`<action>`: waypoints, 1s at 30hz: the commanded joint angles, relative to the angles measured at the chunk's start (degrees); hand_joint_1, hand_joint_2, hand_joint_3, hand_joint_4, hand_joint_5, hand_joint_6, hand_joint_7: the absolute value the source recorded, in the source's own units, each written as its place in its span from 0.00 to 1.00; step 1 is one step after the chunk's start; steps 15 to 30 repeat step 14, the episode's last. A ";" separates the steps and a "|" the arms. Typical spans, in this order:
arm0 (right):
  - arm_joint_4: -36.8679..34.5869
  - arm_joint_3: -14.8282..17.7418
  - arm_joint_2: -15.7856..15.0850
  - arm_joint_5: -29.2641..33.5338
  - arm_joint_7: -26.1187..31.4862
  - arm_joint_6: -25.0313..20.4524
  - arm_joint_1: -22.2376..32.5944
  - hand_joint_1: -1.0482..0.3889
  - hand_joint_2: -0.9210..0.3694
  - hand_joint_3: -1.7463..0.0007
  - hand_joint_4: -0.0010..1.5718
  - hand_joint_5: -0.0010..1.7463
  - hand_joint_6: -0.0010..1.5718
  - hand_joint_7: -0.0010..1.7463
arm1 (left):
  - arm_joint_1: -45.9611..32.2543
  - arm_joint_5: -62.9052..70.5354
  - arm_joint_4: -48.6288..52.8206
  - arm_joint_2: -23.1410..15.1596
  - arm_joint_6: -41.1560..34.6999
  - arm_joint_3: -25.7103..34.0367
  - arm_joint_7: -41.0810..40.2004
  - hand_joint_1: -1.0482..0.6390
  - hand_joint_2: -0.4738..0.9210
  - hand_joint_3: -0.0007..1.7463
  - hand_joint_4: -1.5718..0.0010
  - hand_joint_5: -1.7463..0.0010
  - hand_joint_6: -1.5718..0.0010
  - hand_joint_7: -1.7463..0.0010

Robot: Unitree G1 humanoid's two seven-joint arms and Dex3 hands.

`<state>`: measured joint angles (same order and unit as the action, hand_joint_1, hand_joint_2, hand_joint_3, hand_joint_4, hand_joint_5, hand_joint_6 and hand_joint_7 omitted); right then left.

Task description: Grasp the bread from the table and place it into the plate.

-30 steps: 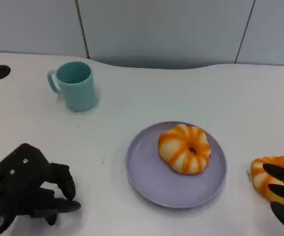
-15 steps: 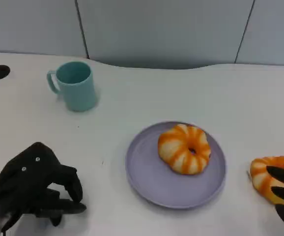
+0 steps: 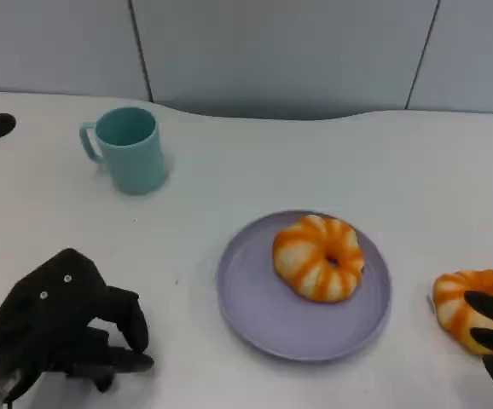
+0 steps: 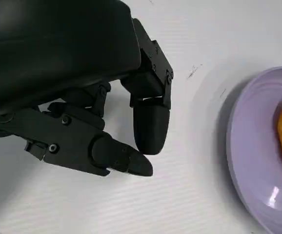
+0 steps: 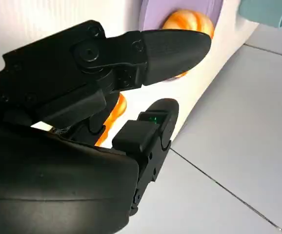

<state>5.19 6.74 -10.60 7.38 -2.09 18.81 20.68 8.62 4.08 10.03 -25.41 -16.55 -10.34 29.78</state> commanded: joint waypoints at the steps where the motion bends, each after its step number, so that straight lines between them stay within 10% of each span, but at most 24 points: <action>1: -1.65 0.75 -0.81 -0.03 0.29 1.09 -0.88 0.45 0.00 0.80 0.60 0.01 0.51 0.00 | 0.91 -0.51 3.16 0.09 2.64 0.82 0.74 0.40 0.99 0.00 0.54 0.00 0.59 0.01; 30: -3.65 0.99 -0.64 -0.16 0.51 2.62 -1.62 0.46 0.00 0.80 0.59 0.00 0.51 0.00 | 2.58 -0.45 7.29 0.57 6.33 0.79 1.77 0.39 0.99 0.00 0.57 0.00 0.60 0.00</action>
